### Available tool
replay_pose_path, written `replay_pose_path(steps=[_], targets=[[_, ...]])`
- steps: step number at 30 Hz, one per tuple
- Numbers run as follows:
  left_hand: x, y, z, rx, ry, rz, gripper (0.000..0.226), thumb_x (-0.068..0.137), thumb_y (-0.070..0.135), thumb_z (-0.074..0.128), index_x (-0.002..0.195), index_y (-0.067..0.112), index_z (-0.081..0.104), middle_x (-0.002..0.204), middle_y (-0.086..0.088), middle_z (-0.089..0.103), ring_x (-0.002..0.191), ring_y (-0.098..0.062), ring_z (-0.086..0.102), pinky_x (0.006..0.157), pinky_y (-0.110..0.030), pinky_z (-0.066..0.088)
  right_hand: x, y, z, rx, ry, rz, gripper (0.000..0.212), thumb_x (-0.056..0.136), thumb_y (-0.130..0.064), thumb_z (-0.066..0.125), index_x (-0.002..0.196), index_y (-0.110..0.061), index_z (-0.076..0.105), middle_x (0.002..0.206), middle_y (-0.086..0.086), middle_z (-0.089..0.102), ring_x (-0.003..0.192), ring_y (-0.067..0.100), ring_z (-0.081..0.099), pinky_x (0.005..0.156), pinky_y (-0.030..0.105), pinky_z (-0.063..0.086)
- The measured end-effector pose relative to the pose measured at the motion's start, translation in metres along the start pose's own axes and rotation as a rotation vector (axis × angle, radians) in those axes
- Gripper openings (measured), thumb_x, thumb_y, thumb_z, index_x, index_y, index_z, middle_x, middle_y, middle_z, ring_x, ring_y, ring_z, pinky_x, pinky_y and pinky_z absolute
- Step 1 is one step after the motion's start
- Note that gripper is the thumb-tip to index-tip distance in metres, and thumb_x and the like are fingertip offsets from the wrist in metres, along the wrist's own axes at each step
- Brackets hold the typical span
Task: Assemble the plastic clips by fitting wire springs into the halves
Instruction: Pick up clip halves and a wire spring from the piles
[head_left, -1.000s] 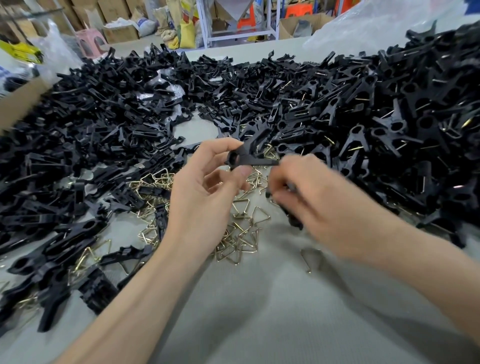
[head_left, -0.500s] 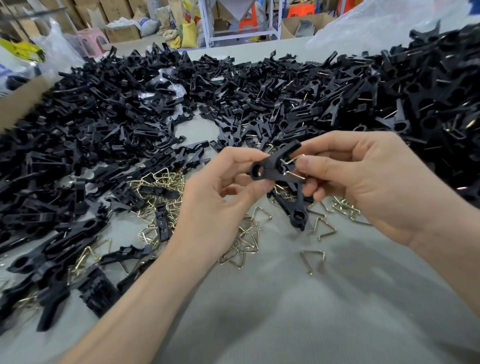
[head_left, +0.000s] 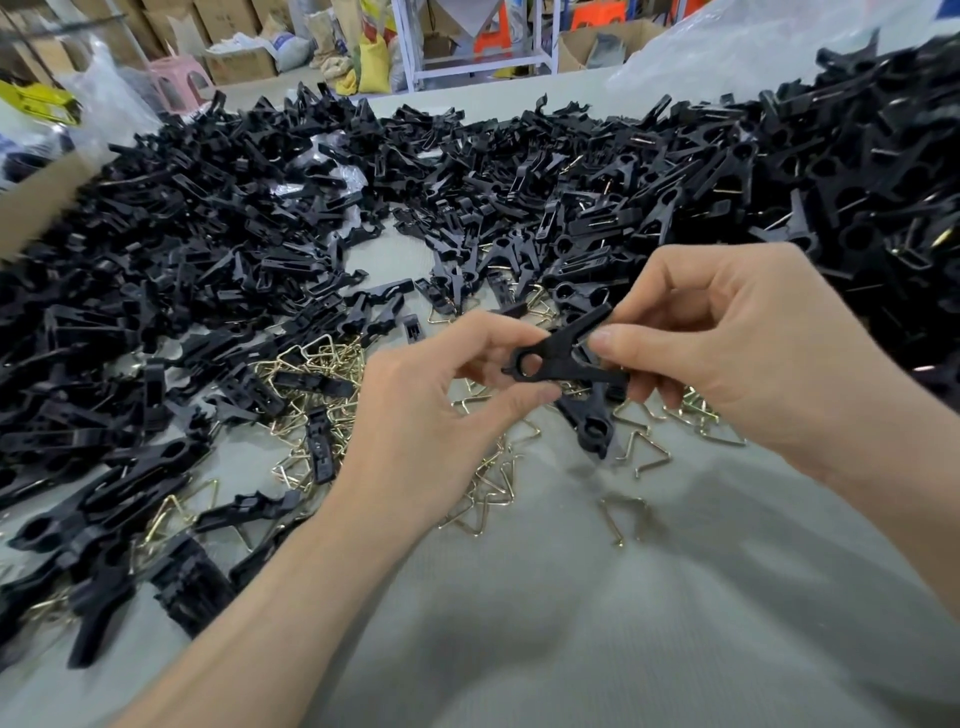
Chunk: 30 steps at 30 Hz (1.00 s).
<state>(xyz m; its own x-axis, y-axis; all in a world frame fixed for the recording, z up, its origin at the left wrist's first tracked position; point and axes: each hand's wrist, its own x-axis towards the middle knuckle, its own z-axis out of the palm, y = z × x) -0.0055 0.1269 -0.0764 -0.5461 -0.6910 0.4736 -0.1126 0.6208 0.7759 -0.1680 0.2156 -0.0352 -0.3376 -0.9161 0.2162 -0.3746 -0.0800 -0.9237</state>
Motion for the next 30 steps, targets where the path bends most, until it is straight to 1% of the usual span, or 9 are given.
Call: replay_pose_path(steps=[2,5,7,9,12,15,20,26,30], targets=[[0.000,0.001,-0.001,-0.009,-0.004,0.004,0.030,0.069,0.024,0.080,0.094,0.037,0.068,0.076,0.022,0.064,0.069,-0.002,0.059,0.074,-0.013,0.046,0.000,-0.001,-0.001,0.030,-0.018,0.028,0.019,0.063,-0.024,0.080,0.064,-0.012,0.066,0.057,0.010,0.067,0.046,0.017,0.056,0.042,0.022,0.042],[-0.001,0.002,0.000,-0.110,-0.011,-0.006,0.027,0.071,0.026,0.079,0.094,0.036,0.068,0.078,0.020,0.068,0.069,-0.002,0.060,0.074,-0.014,0.046,0.003,0.004,-0.004,0.358,-0.156,0.228,0.019,0.054,-0.033,0.079,0.059,-0.017,0.068,0.060,0.003,0.065,0.050,0.012,0.057,0.044,0.019,0.045],[-0.003,0.003,0.002,-0.154,-0.018,-0.001,0.027,0.072,0.026,0.077,0.096,0.035,0.069,0.081,0.020,0.070,0.070,0.000,0.061,0.074,-0.012,0.047,0.004,0.009,-0.001,0.572,-0.300,0.358,0.020,0.061,-0.030,0.083,0.069,-0.016,0.071,0.070,0.002,0.067,0.058,0.013,0.062,0.049,0.020,0.051],[-0.004,0.004,0.003,-0.177,-0.005,-0.019,0.032,0.072,0.021,0.078,0.098,0.038,0.069,0.081,0.022,0.070,0.071,0.002,0.062,0.073,-0.012,0.047,0.003,0.013,0.002,0.747,-0.413,0.434,0.031,0.067,-0.033,0.076,0.088,-0.011,0.075,0.089,0.009,0.072,0.070,0.017,0.068,0.058,0.023,0.056],[-0.003,0.004,0.003,-0.182,0.002,-0.026,0.032,0.072,0.025,0.077,0.099,0.041,0.070,0.107,0.021,0.070,0.100,-0.002,0.065,0.088,-0.027,0.050,0.003,0.016,0.004,0.853,-0.456,0.460,0.044,0.069,-0.034,0.078,0.103,-0.006,0.072,0.107,0.019,0.069,0.086,0.025,0.071,0.069,0.027,0.058],[-0.003,0.005,0.005,-0.199,-0.006,0.004,0.026,0.073,0.026,0.075,0.096,0.036,0.070,0.135,0.016,0.055,0.127,-0.007,0.050,0.102,-0.042,0.044,0.002,0.018,0.008,0.950,-0.484,0.486,0.065,0.056,-0.038,0.085,0.106,0.002,0.069,0.119,0.027,0.062,0.107,0.034,0.064,0.076,0.032,0.057],[-0.003,0.006,0.006,-0.194,0.000,0.003,0.030,0.070,0.016,0.077,0.093,0.032,0.067,0.137,0.015,0.053,0.126,-0.009,0.051,0.100,-0.038,0.046,-0.002,0.015,0.018,0.900,-0.425,0.454,0.047,0.062,-0.045,0.079,0.087,-0.006,0.076,0.094,0.017,0.071,0.085,0.023,0.071,0.070,0.031,0.058],[-0.003,0.009,0.007,-0.296,-0.046,-0.015,0.029,0.071,0.008,0.075,0.095,0.021,0.067,0.135,0.006,0.054,0.114,-0.003,0.058,0.090,-0.018,0.047,-0.004,0.013,0.017,0.874,-0.521,0.384,0.055,0.061,-0.044,0.080,0.100,-0.006,0.074,0.107,0.023,0.067,0.092,0.026,0.069,0.074,0.035,0.057],[-0.003,0.010,0.007,-0.286,-0.051,-0.016,0.027,0.071,0.008,0.074,0.095,0.020,0.067,0.133,0.006,0.055,0.111,-0.001,0.059,0.088,-0.016,0.046,-0.003,0.014,0.015,0.834,-0.559,0.371,0.057,0.062,-0.048,0.080,0.104,-0.010,0.073,0.118,0.025,0.062,0.099,0.026,0.067,0.075,0.037,0.057]])
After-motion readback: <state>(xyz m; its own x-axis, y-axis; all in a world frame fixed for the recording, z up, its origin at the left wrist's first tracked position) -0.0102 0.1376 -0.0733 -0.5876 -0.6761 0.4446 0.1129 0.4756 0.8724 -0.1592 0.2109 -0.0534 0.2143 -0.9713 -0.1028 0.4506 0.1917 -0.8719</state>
